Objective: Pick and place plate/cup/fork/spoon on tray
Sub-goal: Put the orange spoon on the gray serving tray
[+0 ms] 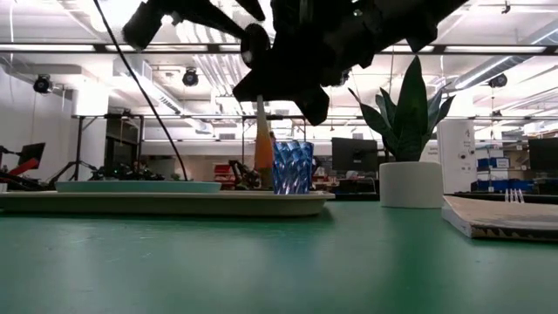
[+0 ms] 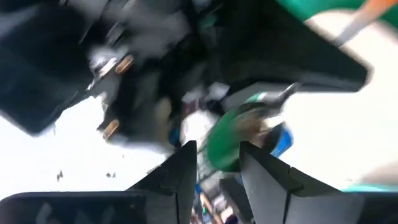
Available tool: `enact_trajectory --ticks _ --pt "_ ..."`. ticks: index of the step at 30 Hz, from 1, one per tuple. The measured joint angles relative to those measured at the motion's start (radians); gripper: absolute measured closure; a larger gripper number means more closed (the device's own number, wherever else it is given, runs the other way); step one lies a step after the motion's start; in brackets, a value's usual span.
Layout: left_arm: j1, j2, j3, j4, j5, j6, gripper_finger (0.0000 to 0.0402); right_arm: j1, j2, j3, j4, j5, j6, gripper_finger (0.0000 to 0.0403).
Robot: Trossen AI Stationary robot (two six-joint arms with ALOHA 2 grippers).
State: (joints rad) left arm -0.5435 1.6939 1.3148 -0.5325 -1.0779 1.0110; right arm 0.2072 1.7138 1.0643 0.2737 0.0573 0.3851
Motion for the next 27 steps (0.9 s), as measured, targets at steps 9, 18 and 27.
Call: enact_trajectory --ticks 9,18,27 --pt "-0.001 -0.115 -0.028 -0.071 -0.026 -0.280 0.0295 -0.001 0.000 -0.007 0.014 0.110 -0.044 0.0395" --pt "-0.001 -0.242 -0.185 0.003 0.001 -0.906 0.0295 0.000 -0.001 -0.084 0.205 0.268 -0.084 0.0395" --pt "0.001 -0.255 -0.480 0.719 0.006 -0.877 0.0295 0.009 -0.001 -0.129 0.375 0.319 -0.179 0.0395"
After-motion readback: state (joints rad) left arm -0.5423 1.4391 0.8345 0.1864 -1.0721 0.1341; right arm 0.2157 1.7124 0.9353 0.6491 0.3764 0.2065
